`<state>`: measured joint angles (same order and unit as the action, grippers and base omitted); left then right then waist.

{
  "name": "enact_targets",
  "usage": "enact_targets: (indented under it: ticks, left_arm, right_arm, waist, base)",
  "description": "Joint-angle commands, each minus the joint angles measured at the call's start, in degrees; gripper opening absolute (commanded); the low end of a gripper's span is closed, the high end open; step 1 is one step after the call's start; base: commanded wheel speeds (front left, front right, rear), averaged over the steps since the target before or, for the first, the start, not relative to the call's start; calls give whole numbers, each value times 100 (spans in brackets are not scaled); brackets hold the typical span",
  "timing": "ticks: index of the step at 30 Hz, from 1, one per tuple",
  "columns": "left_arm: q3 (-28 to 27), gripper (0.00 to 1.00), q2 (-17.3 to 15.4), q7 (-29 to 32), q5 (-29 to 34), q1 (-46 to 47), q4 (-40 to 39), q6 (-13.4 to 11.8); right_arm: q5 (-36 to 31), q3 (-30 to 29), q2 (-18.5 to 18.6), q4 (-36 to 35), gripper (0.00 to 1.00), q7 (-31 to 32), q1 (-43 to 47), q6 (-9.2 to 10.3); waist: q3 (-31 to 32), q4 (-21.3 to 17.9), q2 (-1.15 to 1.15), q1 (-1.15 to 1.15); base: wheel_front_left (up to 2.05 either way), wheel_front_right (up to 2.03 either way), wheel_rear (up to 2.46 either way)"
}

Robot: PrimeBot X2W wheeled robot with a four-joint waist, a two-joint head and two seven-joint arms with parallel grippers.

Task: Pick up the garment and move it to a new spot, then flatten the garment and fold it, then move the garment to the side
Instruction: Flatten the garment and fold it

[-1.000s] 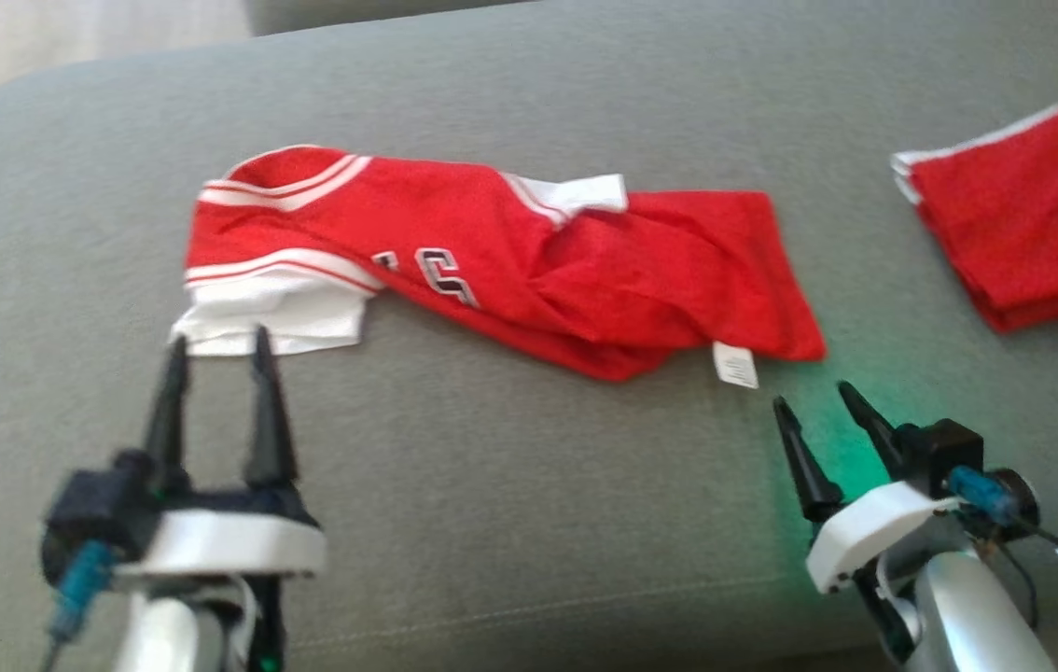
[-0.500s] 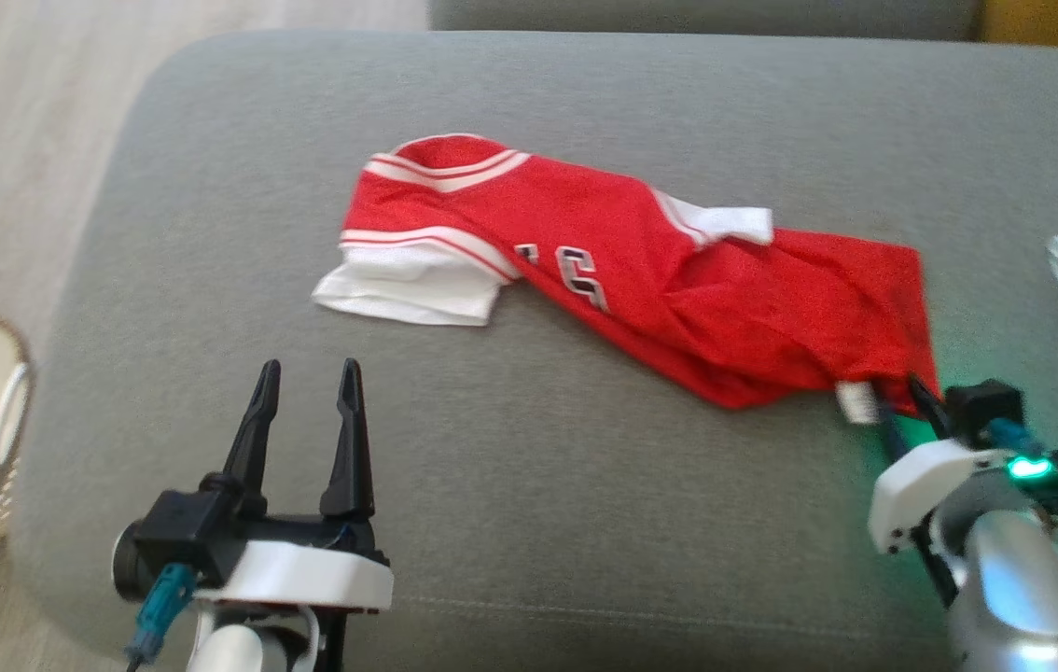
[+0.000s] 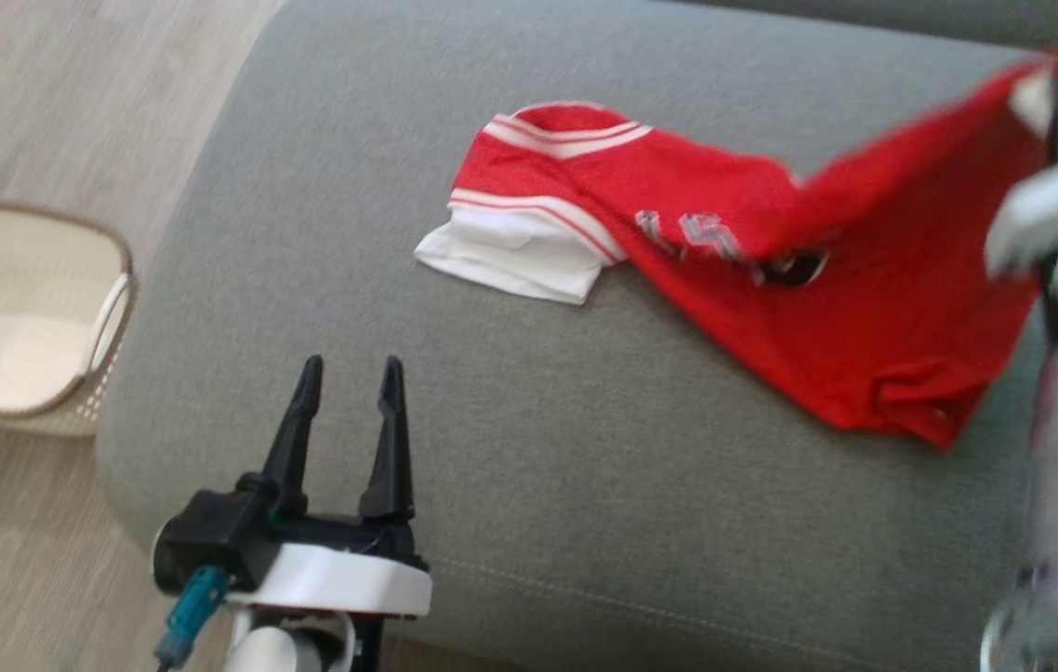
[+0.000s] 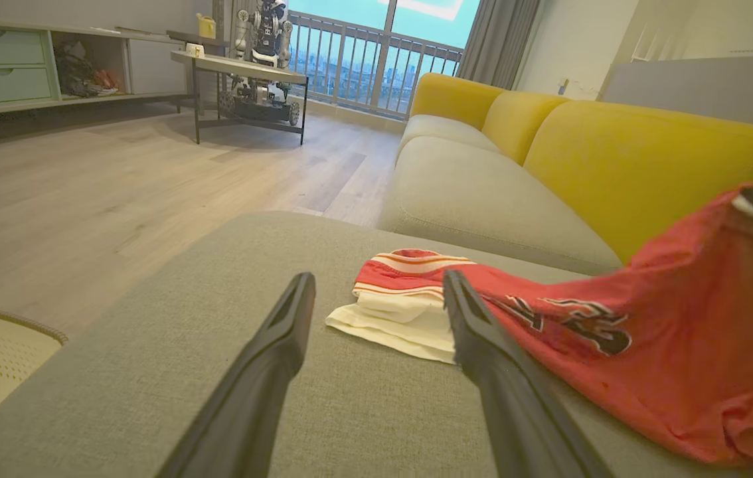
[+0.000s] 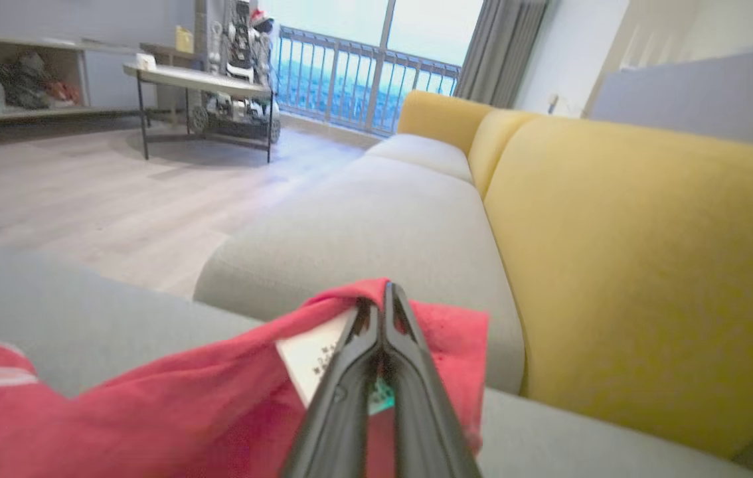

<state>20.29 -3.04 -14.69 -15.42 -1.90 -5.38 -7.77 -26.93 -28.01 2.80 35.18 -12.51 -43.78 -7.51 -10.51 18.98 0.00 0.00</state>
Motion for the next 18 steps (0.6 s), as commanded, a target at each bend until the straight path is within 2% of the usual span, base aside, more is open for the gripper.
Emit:
enact_targets:
  ticks: [1,4,5,8,11,15,16,18]
  left_arm:
    - [-105,100,16,-30,-42,289,-235,-46]
    - [-2,100,16,-30,-75,426,-232,-80]
    - [34,100,16,-30,-73,479,-219,-77]
    - [116,100,16,-30,-77,610,-191,-88]
    - [120,100,16,-30,-59,679,-137,-85]
    - [67,100,16,-30,14,664,-118,-73]
    - [67,100,16,-30,14,664,-118,-73]
    - [33,100,16,-30,51,643,-123,-55]
  right_arm:
    - [-159,112,8,-135,0,20,-563,2]
    - [-347,111,8,199,2,-45,-1257,2]
    - [-384,76,8,340,100,-71,-1412,2]
    - [-404,44,8,773,100,-147,-1697,2]
    - [-141,97,8,1160,100,-212,-1615,2]
    - [544,344,8,1551,100,-243,-1169,2]
    - [544,344,8,1551,100,-243,-1169,2]
    - [1086,556,8,1636,100,-246,-882,2]
  waist:
    - [-223,162,0,0]
    - [-411,190,0,0]
    - [-454,185,0,0]
    - [-522,127,0,0]
    - [-511,-24,0,0]
    - [-438,-313,0,0]
    - [-438,-313,0,0]
    - [-404,-457,0,0]
  base:
    - [0,0,0]
    - [0,0,0]
    - [0,0,0]
    - [0,0,0]
    - [0,0,0]
    - [0,0,0]
    - [0,0,0]
    - [0,0,0]
